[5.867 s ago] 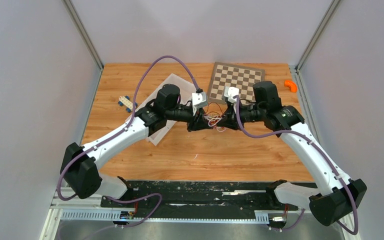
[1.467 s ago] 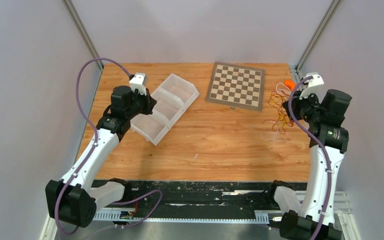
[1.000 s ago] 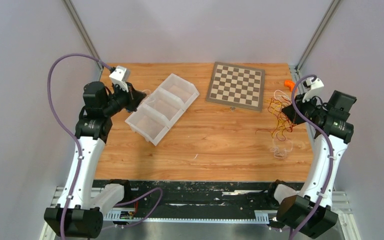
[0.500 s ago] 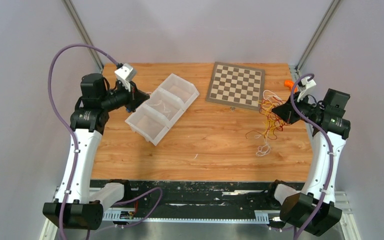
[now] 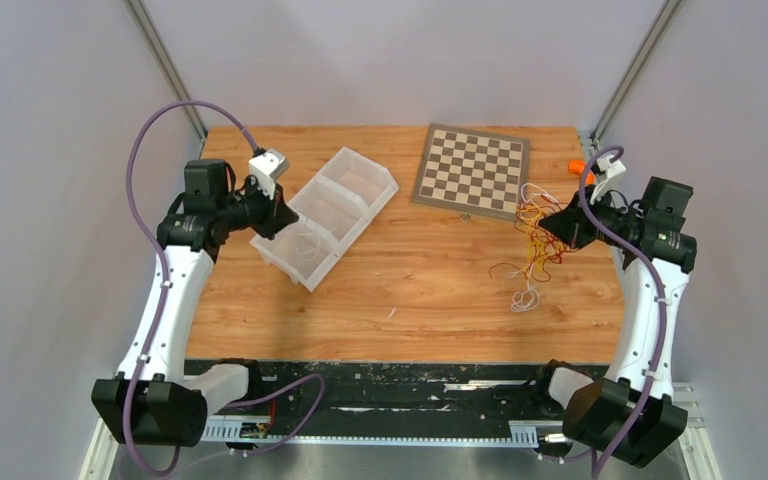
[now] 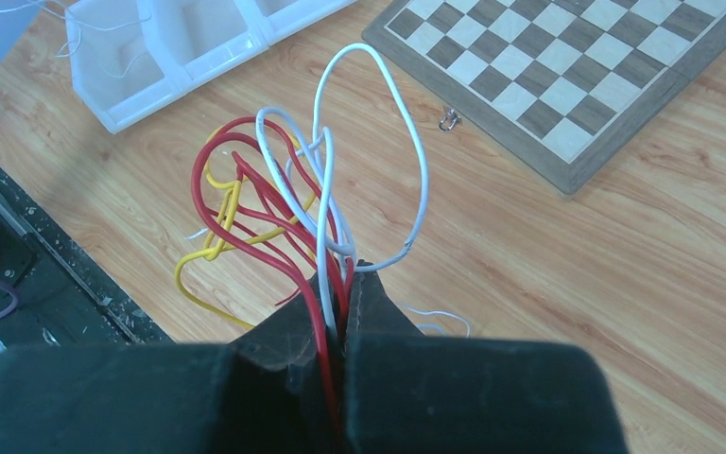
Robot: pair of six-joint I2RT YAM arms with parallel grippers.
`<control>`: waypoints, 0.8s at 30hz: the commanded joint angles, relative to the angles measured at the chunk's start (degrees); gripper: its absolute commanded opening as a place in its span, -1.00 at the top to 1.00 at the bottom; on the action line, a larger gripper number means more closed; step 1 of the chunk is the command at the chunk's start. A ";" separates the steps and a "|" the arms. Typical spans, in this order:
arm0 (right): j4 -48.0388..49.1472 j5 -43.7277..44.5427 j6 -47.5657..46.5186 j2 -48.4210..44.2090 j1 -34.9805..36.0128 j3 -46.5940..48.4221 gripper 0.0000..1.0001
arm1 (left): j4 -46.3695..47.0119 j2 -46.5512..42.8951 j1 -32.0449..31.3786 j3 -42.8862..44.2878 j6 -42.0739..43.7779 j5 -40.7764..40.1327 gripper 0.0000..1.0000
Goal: Untangle the cables
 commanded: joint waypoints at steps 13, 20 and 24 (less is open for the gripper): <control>1.25 0.23 -0.26 5.20 1.52 2.74 1.00 | 21.63 19.23 -1.77 19.89 -16.70 5.72 1.00; 1.43 1.55 0.77 8.75 2.58 4.88 1.00 | 37.58 31.67 -3.25 24.80 -21.66 4.17 1.00; 1.48 2.67 0.81 10.45 3.36 6.47 1.00 | 39.34 37.83 -3.53 27.79 -20.44 5.38 1.00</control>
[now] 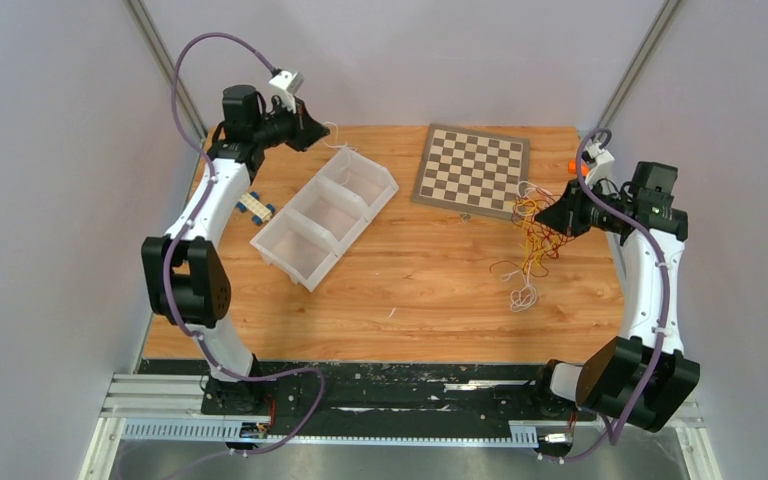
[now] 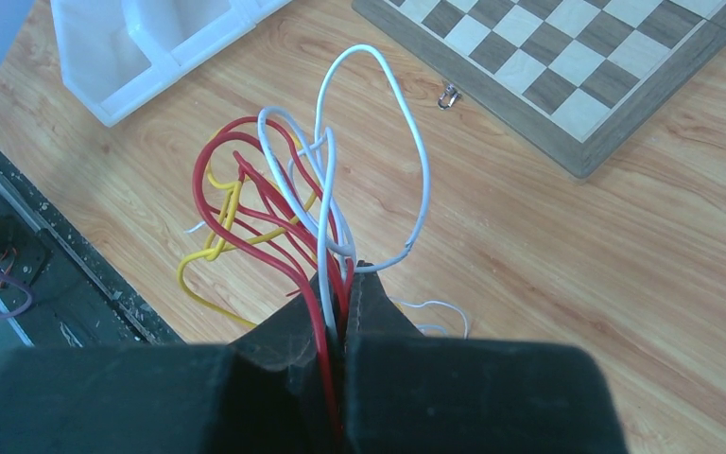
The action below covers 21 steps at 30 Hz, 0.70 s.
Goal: Untangle the cables
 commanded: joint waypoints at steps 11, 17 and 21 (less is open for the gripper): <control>1.49 1.75 0.39 3.47 1.13 5.54 1.00 | -2.23 5.08 -0.62 -2.18 11.18 3.47 1.00; 1.73 1.68 1.12 3.79 1.28 5.02 1.00 | -3.72 2.60 -0.57 -7.20 12.71 3.09 1.00; 2.34 2.02 1.95 3.96 1.92 4.23 1.00 | -5.50 5.92 -0.84 -4.03 10.94 -1.33 1.00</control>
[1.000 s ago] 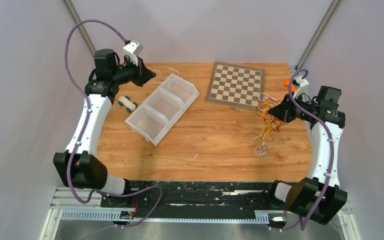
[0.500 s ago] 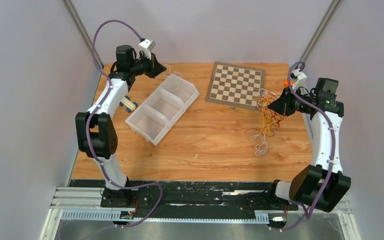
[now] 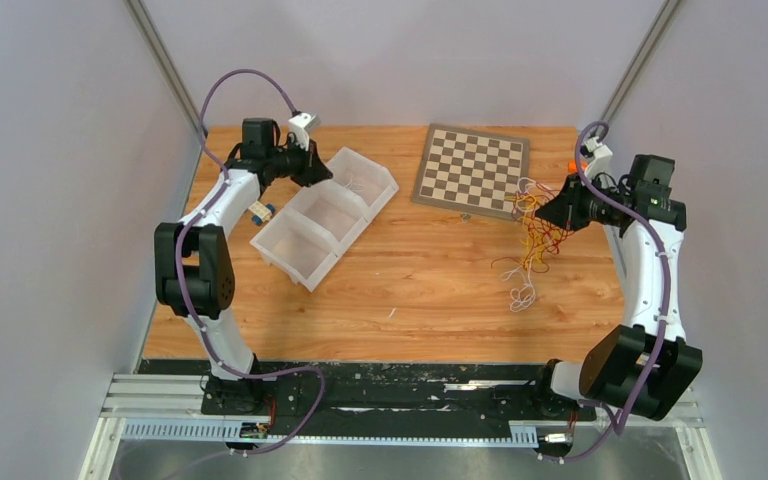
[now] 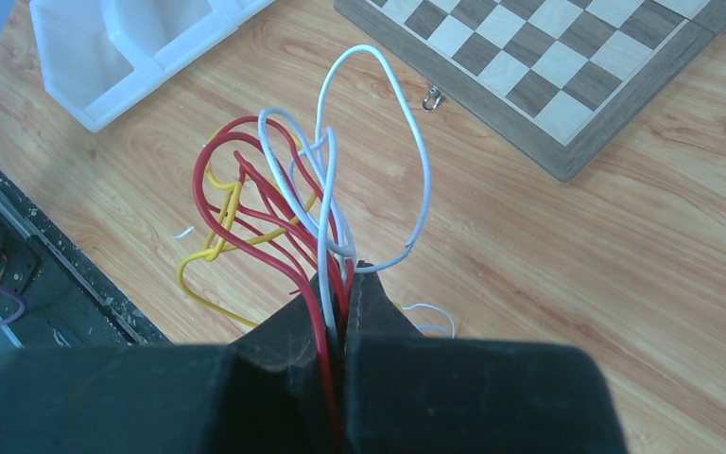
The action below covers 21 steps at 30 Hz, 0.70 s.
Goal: Untangle the cables
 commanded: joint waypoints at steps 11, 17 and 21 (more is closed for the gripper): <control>3.53 2.75 3.47 2.02 6.10 1.77 1.00 | -6.99 17.47 -6.55 24.45 3.16 -18.68 1.00; 3.97 -0.42 3.08 2.58 11.49 2.43 0.97 | -10.45 16.45 -6.34 26.45 3.68 -14.14 -0.28; 4.30 -5.29 3.29 3.23 14.66 3.31 0.92 | -7.35 3.22 -5.07 18.22 2.35 -0.23 -0.58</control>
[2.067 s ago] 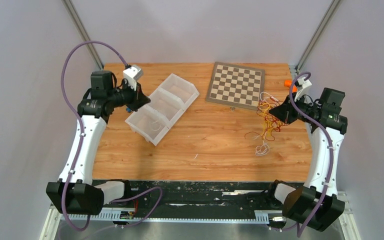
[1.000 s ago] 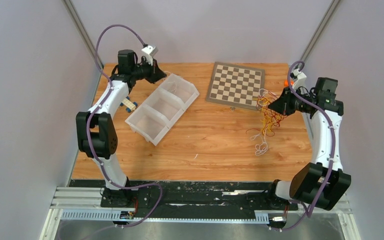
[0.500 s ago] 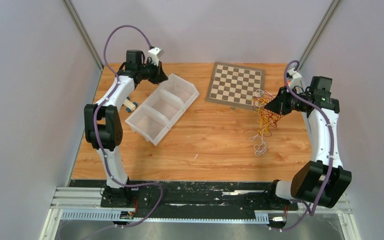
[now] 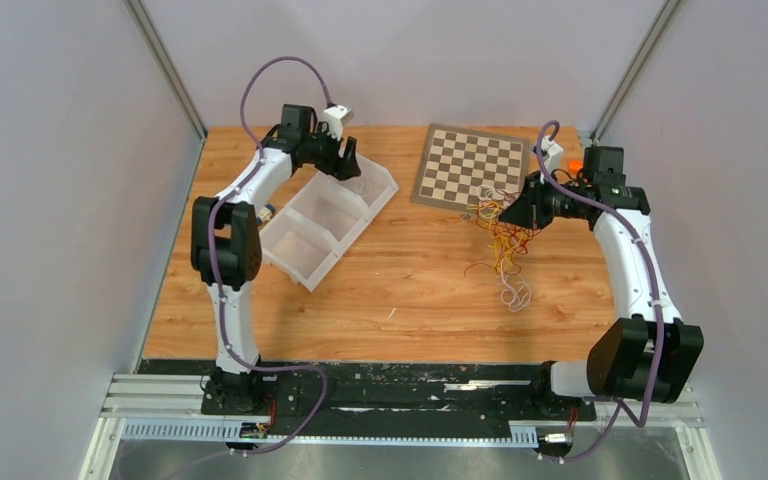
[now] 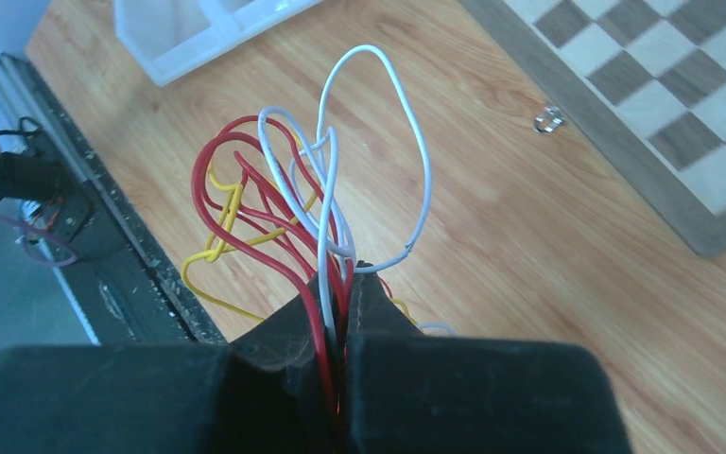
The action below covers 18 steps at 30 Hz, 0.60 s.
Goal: Untangle the cables
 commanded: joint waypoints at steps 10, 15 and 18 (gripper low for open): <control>9.13 -10.76 5.40 -0.80 13.38 3.96 0.87 | 15.42 -37.74 -10.01 -29.90 -6.60 33.43 -0.80; 14.19 -9.46 12.06 -1.59 15.32 3.68 0.92 | 33.32 -40.33 -16.41 -35.77 -20.92 30.07 -0.71; 16.23 -8.80 15.09 -2.04 15.87 3.02 0.94 | 40.13 -40.82 -19.24 -38.89 -26.41 27.14 -0.44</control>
